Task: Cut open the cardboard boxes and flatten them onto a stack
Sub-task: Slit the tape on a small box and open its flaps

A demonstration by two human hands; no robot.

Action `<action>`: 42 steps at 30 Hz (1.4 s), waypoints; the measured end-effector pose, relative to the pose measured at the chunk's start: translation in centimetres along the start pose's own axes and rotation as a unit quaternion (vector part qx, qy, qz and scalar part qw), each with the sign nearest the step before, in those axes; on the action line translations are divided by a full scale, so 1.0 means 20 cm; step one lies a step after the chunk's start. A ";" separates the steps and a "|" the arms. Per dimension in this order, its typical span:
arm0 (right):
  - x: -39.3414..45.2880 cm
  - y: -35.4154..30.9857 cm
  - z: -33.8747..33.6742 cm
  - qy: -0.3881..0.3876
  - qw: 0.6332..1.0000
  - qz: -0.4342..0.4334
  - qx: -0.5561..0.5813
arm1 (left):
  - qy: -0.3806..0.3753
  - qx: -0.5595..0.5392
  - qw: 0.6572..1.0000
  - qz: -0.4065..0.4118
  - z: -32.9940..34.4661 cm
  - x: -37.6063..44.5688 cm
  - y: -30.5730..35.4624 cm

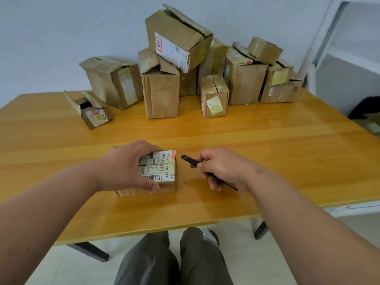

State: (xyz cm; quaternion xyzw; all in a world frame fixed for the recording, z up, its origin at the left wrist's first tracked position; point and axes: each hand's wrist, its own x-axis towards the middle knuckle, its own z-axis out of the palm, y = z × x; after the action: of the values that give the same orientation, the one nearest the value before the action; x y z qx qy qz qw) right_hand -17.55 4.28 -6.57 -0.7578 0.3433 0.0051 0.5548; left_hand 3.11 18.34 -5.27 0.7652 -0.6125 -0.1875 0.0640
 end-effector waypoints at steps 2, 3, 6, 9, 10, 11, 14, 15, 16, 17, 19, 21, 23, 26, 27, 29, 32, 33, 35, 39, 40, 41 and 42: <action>0.01 -0.01 0.02 0.000 1.000 -0.001 -0.010 | 0.009 -0.010 1.000 0.001 0.01 0.00 -0.01; 0.01 -0.01 0.03 0.002 1.000 -0.004 -0.014 | 0.013 -0.013 1.000 0.000 0.02 0.00 -0.01; 0.02 -0.01 0.05 0.009 1.000 -0.013 -0.014 | 0.021 -0.019 1.000 0.000 0.02 0.01 -0.02; 0.03 -0.02 0.07 0.013 1.000 -0.014 -0.021 | 0.019 -0.018 1.000 0.000 0.03 0.01 -0.02; 0.03 -0.01 0.07 0.015 1.000 -0.013 -0.021 | 0.019 -0.019 1.000 -0.002 0.03 0.01 -0.02; 0.03 -0.02 0.07 0.018 1.000 -0.012 -0.020 | 0.019 -0.018 1.000 -0.003 0.02 0.01 -0.02; 0.04 -0.02 0.07 0.024 1.000 -0.011 -0.014 | 0.018 -0.016 1.000 -0.006 0.03 0.01 -0.01; 0.04 -0.02 0.08 0.025 1.000 -0.011 -0.013 | 0.017 -0.016 1.000 -0.007 0.03 0.01 -0.02; 0.04 -0.02 0.08 0.026 1.000 -0.011 -0.012 | 0.015 -0.017 1.000 -0.007 0.02 0.01 -0.02; 0.04 -0.02 0.08 0.026 1.000 -0.012 -0.013 | 0.012 -0.018 1.000 -0.006 0.02 0.01 -0.02; 0.04 -0.02 0.08 0.026 0.999 -0.014 -0.012 | 0.013 -0.021 1.000 -0.004 0.02 0.01 -0.03; 0.04 -0.01 0.08 0.027 0.999 -0.016 -0.009 | 0.016 -0.024 1.000 -0.003 0.03 0.01 -0.03; 0.03 -0.01 0.08 0.026 0.999 -0.018 -0.006 | 0.015 -0.026 1.000 -0.006 0.03 0.02 -0.03; 0.04 -0.02 0.09 0.031 0.999 -0.022 -0.006 | 0.015 -0.026 1.000 -0.004 0.03 0.02 -0.03; 0.04 -0.02 0.09 0.035 0.999 -0.021 -0.005 | 0.015 -0.026 1.000 -0.003 0.03 0.02 -0.03; 0.05 -0.02 0.10 0.042 0.999 -0.018 -0.003 | 0.017 -0.028 0.999 -0.005 0.03 0.02 -0.03; 0.05 -0.03 0.10 0.047 0.999 -0.012 -0.002 | 0.022 -0.028 0.999 -0.005 0.03 0.01 -0.03; 0.05 -0.03 0.10 0.047 0.999 -0.011 -0.004 | 0.022 -0.029 0.999 -0.006 0.03 0.01 -0.03; 0.05 -0.03 0.10 0.045 0.999 -0.010 -0.006 | 0.021 -0.032 0.999 -0.006 0.03 0.01 -0.03; 0.05 -0.03 0.10 0.047 0.999 -0.016 -0.014 | 0.024 -0.030 0.999 -0.003 0.03 0.02 -0.03; 0.05 -0.03 0.10 0.050 0.998 -0.016 -0.017 | 0.027 -0.031 0.999 -0.004 0.03 0.02 -0.02; 0.05 -0.03 0.11 0.052 0.998 -0.016 -0.021 | 0.031 -0.032 0.999 -0.004 0.03 0.02 -0.02; 0.05 -0.03 0.11 0.053 0.998 -0.016 -0.024 | 0.033 -0.033 0.999 -0.006 0.03 0.02 -0.02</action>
State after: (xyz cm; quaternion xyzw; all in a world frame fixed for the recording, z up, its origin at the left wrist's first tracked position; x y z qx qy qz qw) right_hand -15.56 5.69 -7.27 -0.7752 0.3602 -0.0360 0.5177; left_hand 3.29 18.15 -6.09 0.7723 -0.5987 -0.1828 0.1077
